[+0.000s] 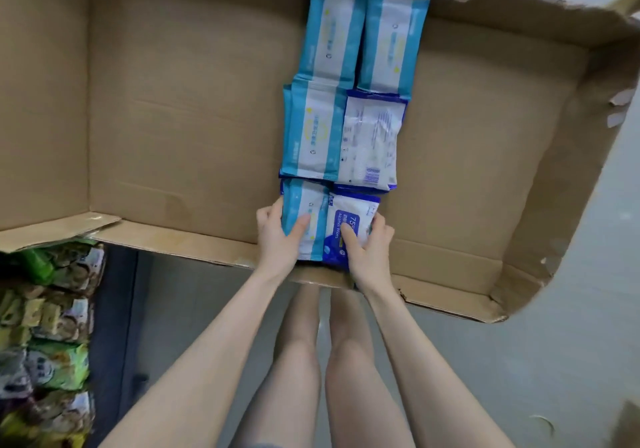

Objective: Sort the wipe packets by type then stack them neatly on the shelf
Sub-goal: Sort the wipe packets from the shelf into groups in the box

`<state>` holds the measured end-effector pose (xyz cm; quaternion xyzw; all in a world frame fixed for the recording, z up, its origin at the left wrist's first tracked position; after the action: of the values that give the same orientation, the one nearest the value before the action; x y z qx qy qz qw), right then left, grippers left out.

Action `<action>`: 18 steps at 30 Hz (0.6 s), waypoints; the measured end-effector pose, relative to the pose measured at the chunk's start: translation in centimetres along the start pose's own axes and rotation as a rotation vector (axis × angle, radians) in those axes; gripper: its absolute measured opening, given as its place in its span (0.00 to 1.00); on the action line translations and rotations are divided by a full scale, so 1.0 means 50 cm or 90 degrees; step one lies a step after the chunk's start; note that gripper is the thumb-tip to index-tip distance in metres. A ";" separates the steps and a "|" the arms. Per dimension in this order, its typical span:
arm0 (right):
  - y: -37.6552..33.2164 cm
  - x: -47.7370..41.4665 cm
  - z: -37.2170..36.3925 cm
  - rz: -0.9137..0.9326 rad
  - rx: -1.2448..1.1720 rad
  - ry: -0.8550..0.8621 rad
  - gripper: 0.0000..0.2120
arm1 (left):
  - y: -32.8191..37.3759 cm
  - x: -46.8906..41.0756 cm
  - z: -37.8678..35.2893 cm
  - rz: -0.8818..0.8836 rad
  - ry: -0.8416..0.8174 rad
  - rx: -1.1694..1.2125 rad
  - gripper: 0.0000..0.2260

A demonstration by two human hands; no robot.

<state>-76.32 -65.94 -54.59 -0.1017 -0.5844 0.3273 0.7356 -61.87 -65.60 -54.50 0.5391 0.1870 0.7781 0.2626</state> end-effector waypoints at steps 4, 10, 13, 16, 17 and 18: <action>0.026 -0.010 -0.016 0.026 0.191 0.076 0.34 | -0.039 -0.015 -0.025 -0.006 0.045 -0.165 0.31; 0.035 -0.026 0.001 0.054 0.209 0.026 0.36 | -0.052 -0.031 -0.020 -0.029 -0.026 -0.146 0.34; 0.026 -0.029 0.012 0.054 0.232 0.000 0.36 | -0.046 -0.038 -0.009 -0.027 -0.043 -0.139 0.32; 0.007 -0.027 0.028 0.046 0.282 -0.036 0.32 | -0.029 -0.036 0.010 -0.033 -0.065 -0.151 0.26; -0.002 -0.023 0.035 0.041 0.304 -0.045 0.30 | -0.021 -0.032 0.020 -0.032 -0.074 -0.168 0.23; -0.014 -0.017 0.043 0.037 0.332 -0.051 0.27 | -0.012 -0.026 0.031 -0.029 -0.084 -0.183 0.20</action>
<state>-78.15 -67.49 -54.24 0.0874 -0.5061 0.4916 0.7033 -59.94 -65.91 -55.24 0.5418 0.0684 0.7533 0.3664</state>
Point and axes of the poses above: each hand's wrist, its own x-axis away from the middle knuckle, its own z-axis out of the back of the hand, y = z × x, the point moved 1 cm from there along -x, towards the middle knuckle, and after that the axes turned 4 degrees about -y, right-handed, at the moved point
